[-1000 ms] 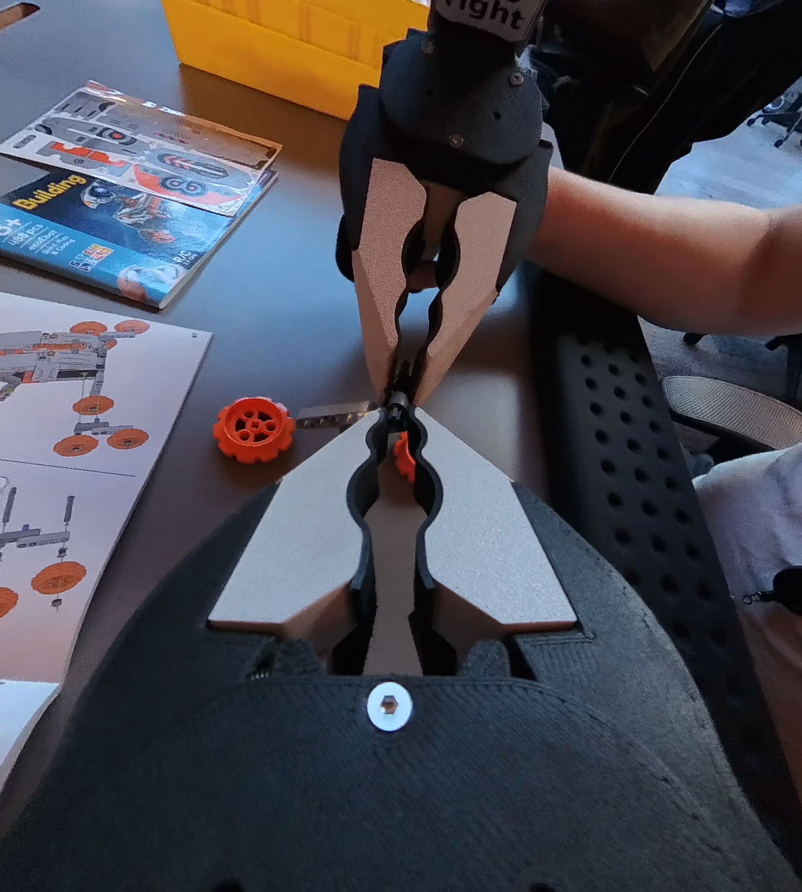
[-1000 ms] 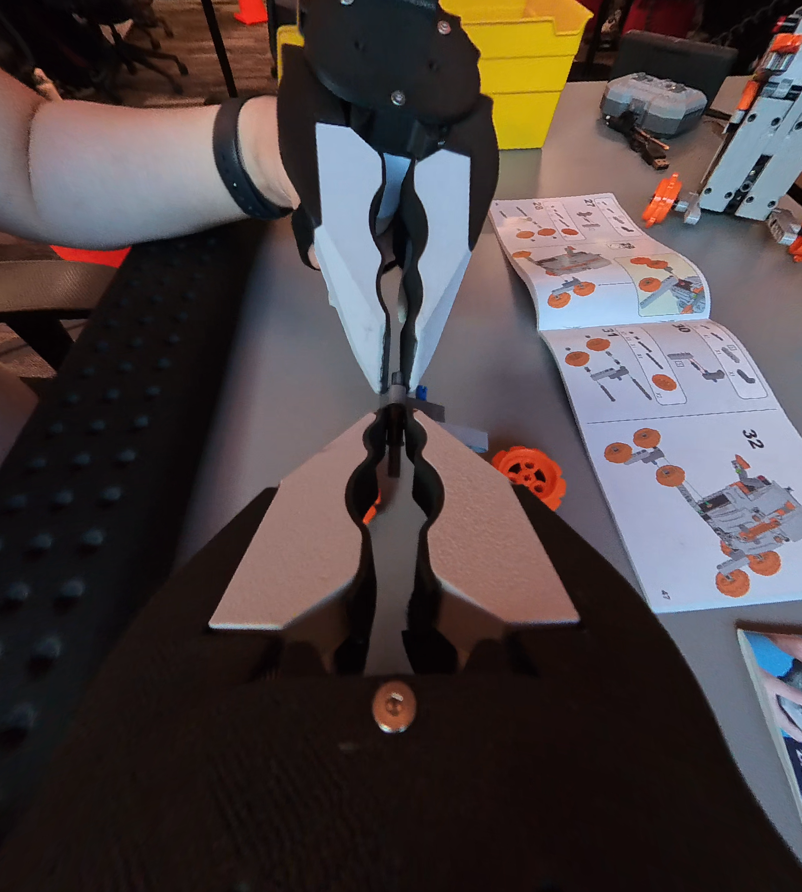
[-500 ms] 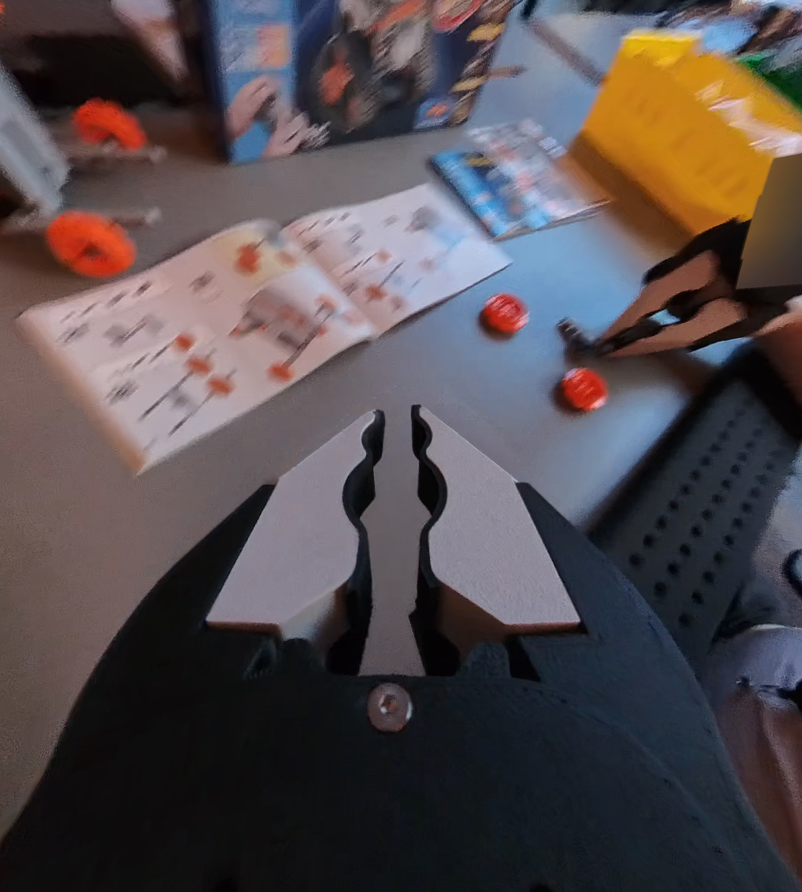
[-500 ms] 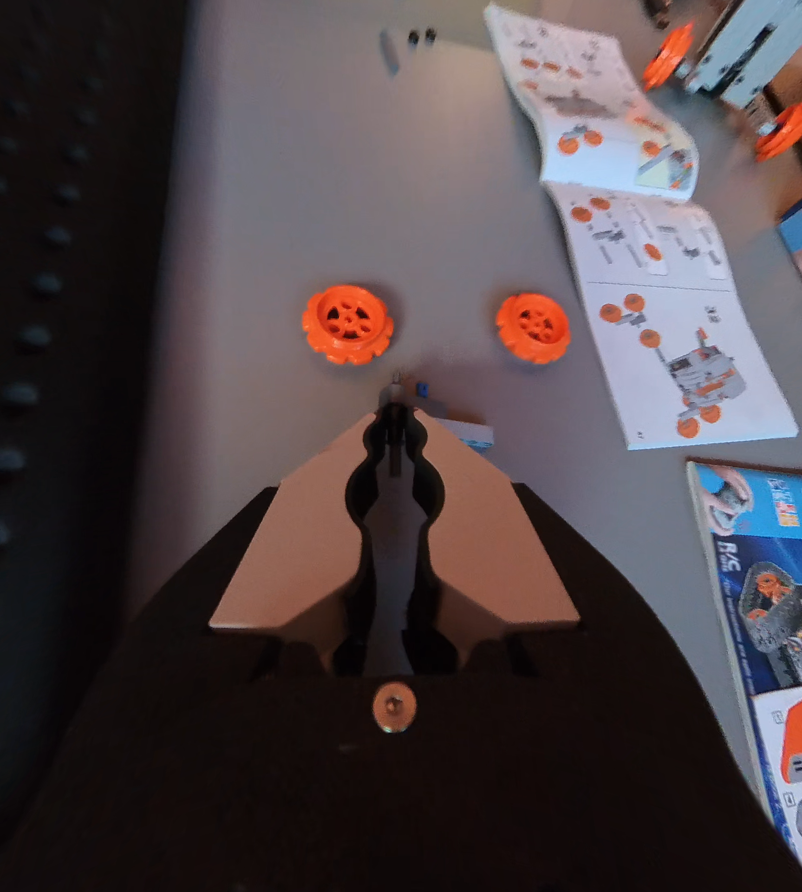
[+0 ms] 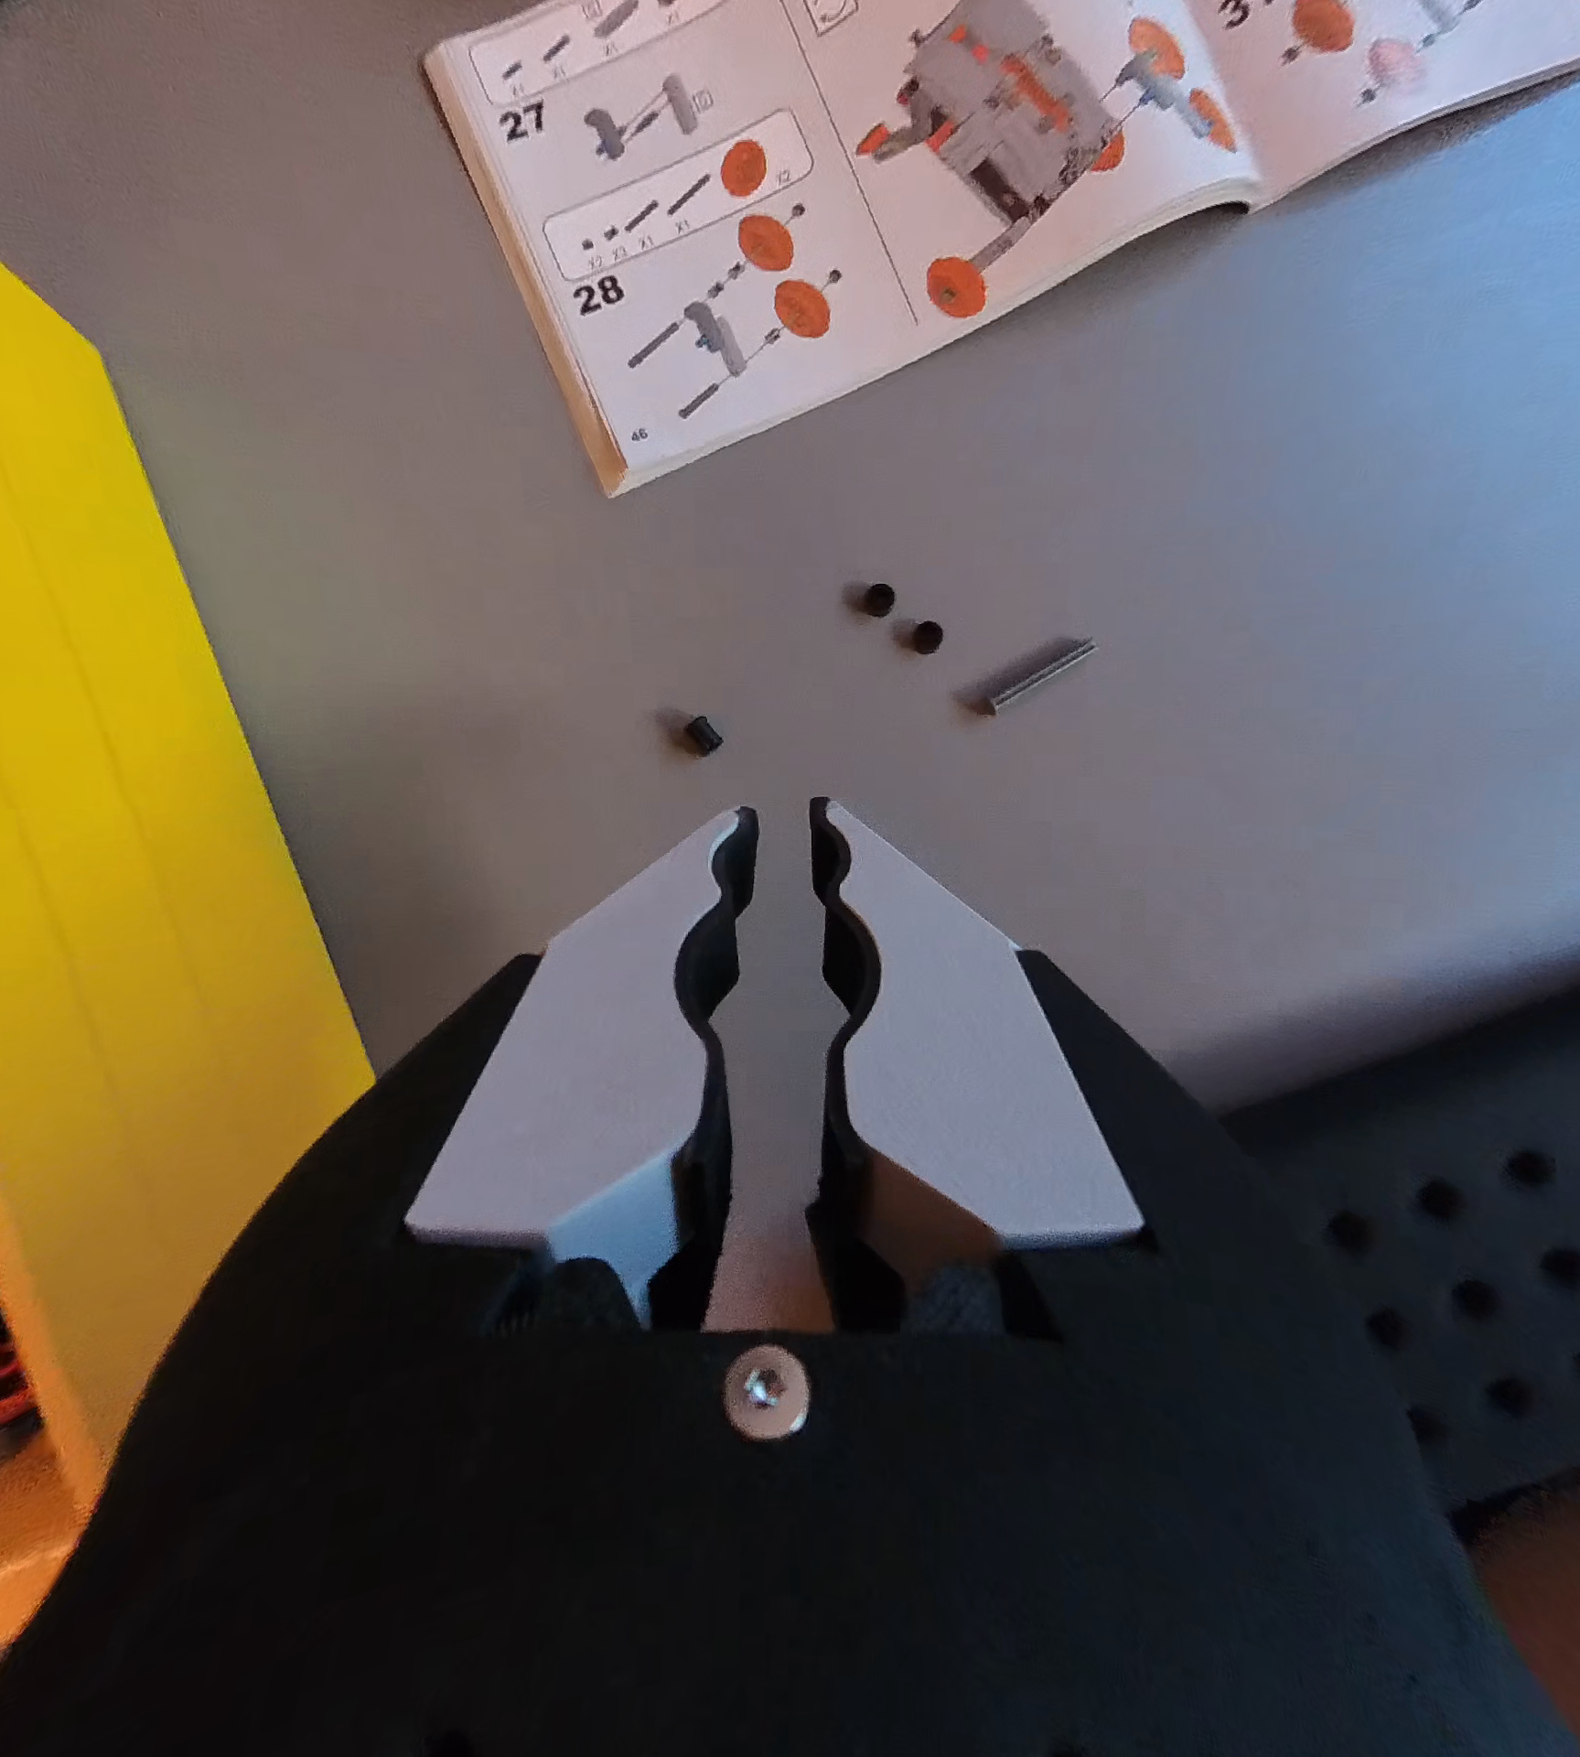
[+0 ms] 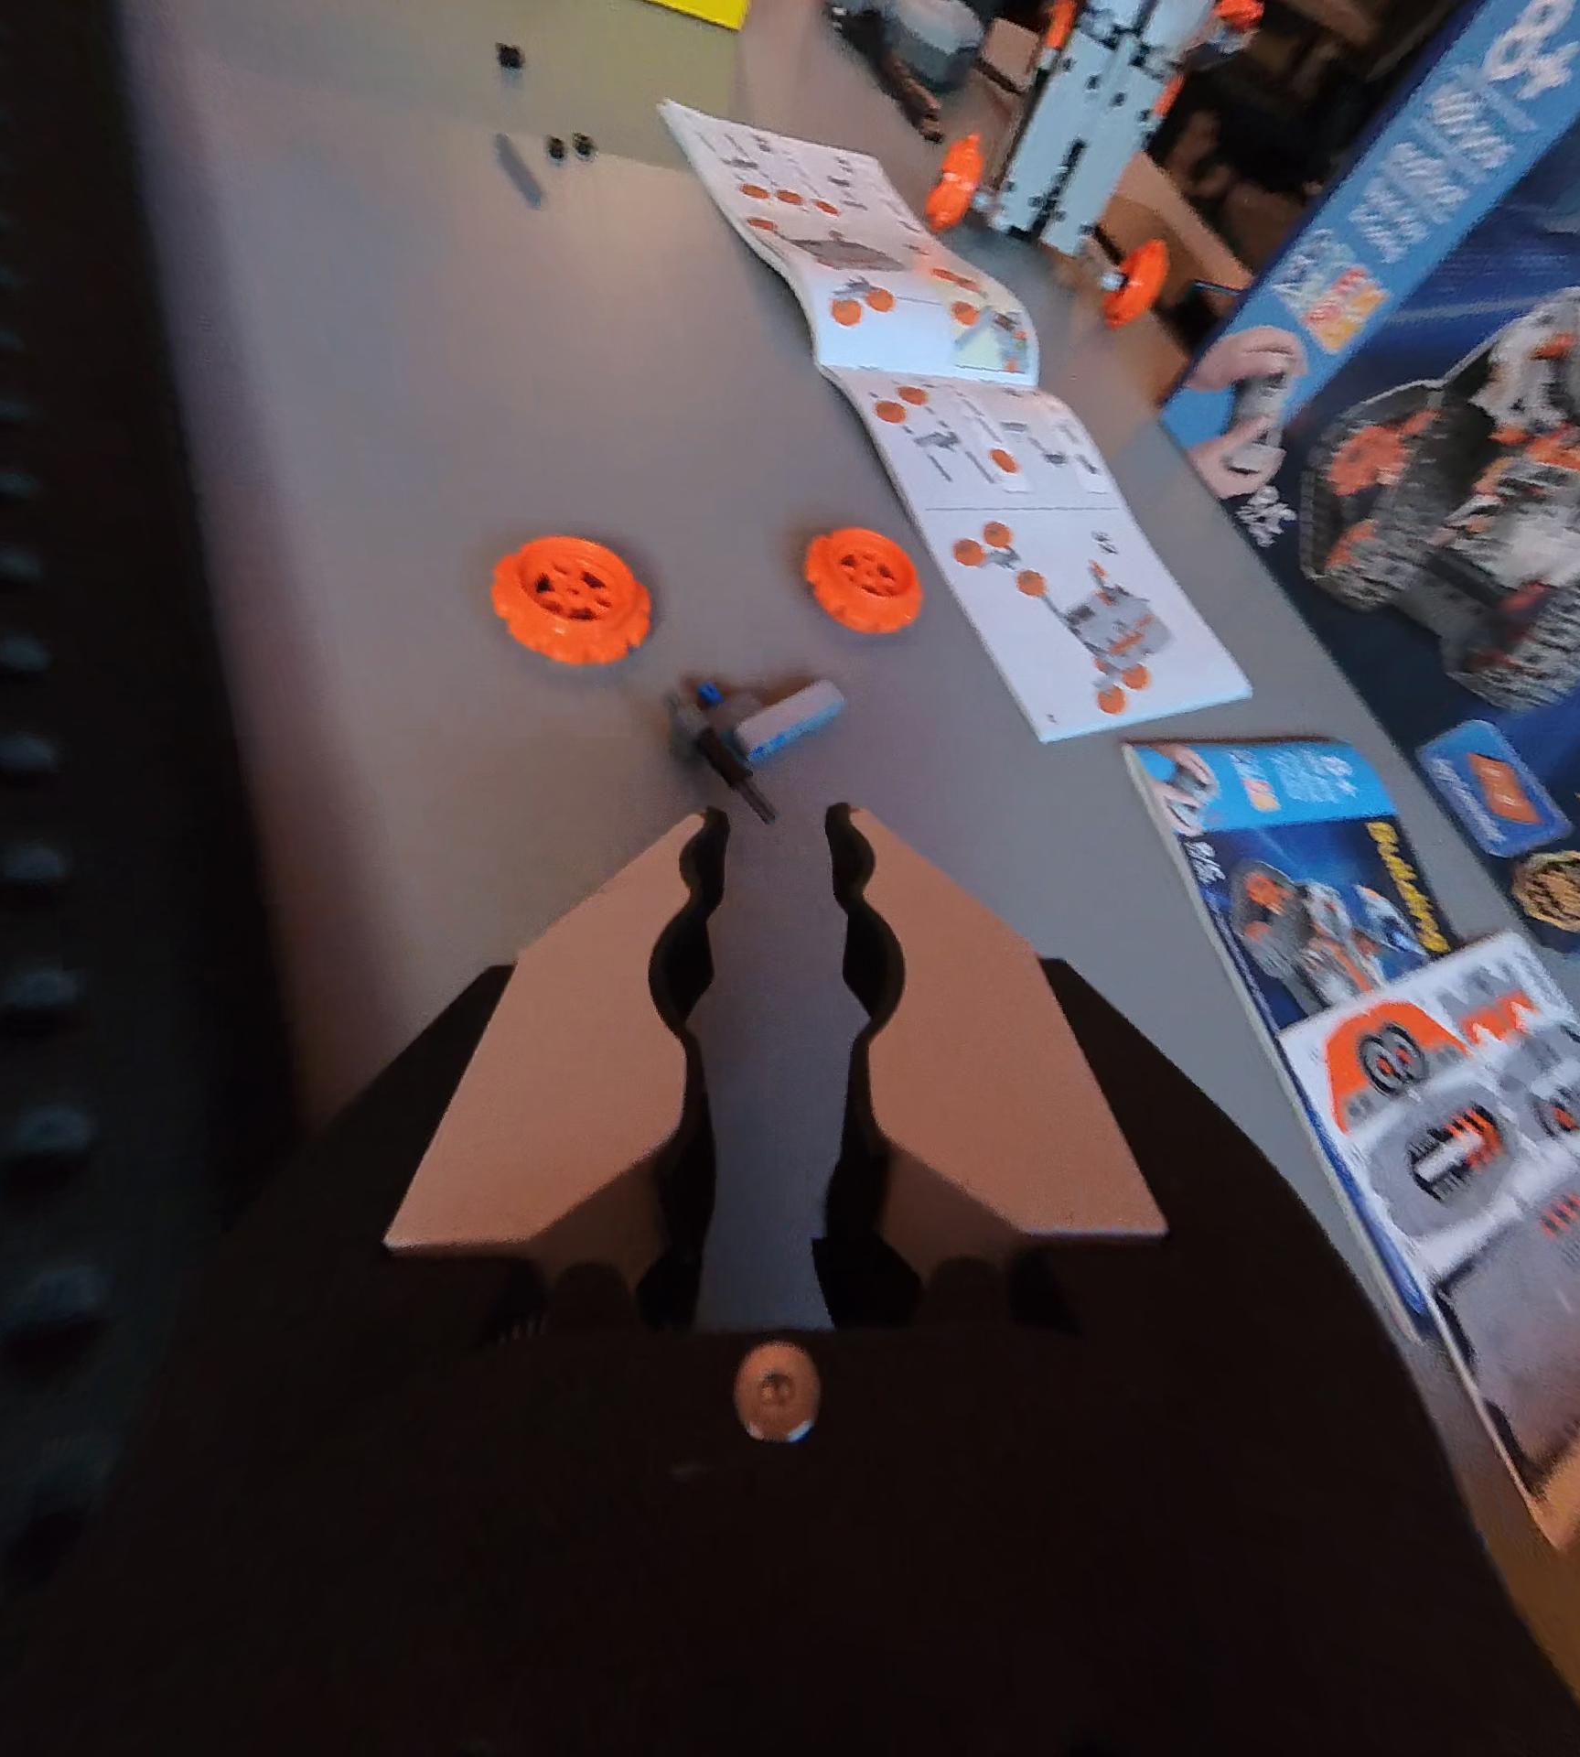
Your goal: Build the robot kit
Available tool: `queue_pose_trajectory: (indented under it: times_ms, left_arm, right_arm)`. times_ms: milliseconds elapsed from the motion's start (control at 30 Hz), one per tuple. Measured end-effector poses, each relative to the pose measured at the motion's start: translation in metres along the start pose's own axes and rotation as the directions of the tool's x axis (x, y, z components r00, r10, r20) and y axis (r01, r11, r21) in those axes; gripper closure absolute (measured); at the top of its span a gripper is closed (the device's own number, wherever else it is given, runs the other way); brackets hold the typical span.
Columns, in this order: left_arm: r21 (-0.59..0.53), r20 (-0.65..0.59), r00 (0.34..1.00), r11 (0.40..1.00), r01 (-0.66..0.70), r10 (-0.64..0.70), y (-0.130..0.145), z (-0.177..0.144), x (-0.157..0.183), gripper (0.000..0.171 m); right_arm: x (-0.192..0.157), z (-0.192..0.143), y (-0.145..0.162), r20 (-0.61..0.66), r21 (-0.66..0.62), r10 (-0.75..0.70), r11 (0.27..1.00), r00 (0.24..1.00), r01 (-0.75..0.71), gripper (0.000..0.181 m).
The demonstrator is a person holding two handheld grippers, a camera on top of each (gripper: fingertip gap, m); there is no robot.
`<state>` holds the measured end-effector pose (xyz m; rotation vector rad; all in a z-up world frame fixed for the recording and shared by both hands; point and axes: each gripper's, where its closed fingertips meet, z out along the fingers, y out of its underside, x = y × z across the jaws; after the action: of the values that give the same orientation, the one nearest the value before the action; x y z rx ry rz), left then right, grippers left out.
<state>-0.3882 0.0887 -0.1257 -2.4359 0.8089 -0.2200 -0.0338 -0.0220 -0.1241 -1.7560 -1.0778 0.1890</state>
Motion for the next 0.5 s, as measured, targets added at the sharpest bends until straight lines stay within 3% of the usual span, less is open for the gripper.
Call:
queue_pose_trajectory:
  times_ms: [167,400,500]
  left_arm:
    - [0.06,-0.095,0.995,0.998,0.001,0.005,-0.035,0.016,0.029,0.171]
    - [-0.143,-0.095,0.993,0.988,0.055,-0.069,-0.037,0.054,0.038,0.161]
    - [-0.19,-0.037,0.997,0.98,0.055,-0.064,-0.033,0.062,0.03,0.16]
  right_arm:
    - [0.006,-0.011,-0.004,-0.129,0.013,-0.049,0.999,0.99,0.051,0.164]
    - [0.01,-0.014,-0.004,-0.127,0.037,0.01,0.999,0.992,-0.005,0.165]
    - [0.009,-0.015,-0.006,-0.119,0.055,0.014,0.998,0.993,-0.008,0.167]
